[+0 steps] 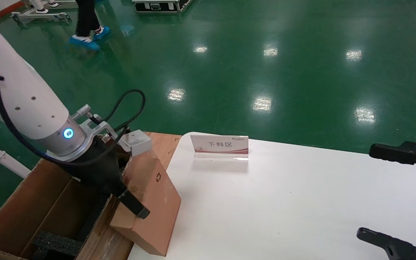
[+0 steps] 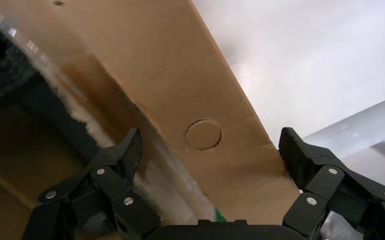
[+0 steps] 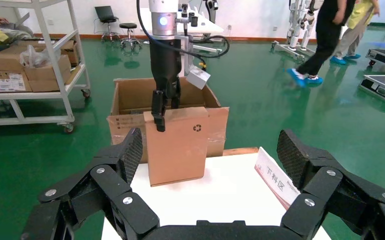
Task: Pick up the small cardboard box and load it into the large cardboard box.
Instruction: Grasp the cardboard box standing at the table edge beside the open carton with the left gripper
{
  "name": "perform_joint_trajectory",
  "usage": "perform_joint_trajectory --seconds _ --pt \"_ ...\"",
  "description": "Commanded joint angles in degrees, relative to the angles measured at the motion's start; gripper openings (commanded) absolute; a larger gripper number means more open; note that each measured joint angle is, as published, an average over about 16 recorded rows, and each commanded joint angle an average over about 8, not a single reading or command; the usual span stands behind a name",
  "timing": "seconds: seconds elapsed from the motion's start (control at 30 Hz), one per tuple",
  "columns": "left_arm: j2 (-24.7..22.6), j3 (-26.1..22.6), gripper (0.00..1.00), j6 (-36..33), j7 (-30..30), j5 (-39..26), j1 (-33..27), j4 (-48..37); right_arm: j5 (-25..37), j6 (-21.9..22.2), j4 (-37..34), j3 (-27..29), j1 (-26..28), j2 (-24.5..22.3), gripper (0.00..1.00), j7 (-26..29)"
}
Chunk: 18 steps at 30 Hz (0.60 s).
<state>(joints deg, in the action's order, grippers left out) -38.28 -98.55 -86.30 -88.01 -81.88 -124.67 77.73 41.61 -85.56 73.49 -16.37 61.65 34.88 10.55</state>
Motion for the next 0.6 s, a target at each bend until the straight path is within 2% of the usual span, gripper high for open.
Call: perform_joint_trajectory --seconds 0.03,0.1,0.37,0.6 --pt "-0.2 -0.5 1.0 0.0 0.1 -0.5 0.2 0.0 0.0 0.0 0.0 0.0 0.0 0.0 1.0 0.0" --pt "-0.3 -0.8 1.0 -0.1 0.1 -0.8 0.2 0.0 0.0 0.0 0.0 0.0 0.0 0.0 0.98 0.0" --pt "-0.3 -0.6 0.02 -0.2 0.1 -0.8 0.2 0.0 0.0 0.0 0.0 0.0 0.0 0.0 0.0 0.0" --pt "-0.1 -0.3 0.0 -0.1 0.1 -0.5 0.2 0.0 0.0 0.0 0.0 0.0 0.0 0.0 0.0 0.0"
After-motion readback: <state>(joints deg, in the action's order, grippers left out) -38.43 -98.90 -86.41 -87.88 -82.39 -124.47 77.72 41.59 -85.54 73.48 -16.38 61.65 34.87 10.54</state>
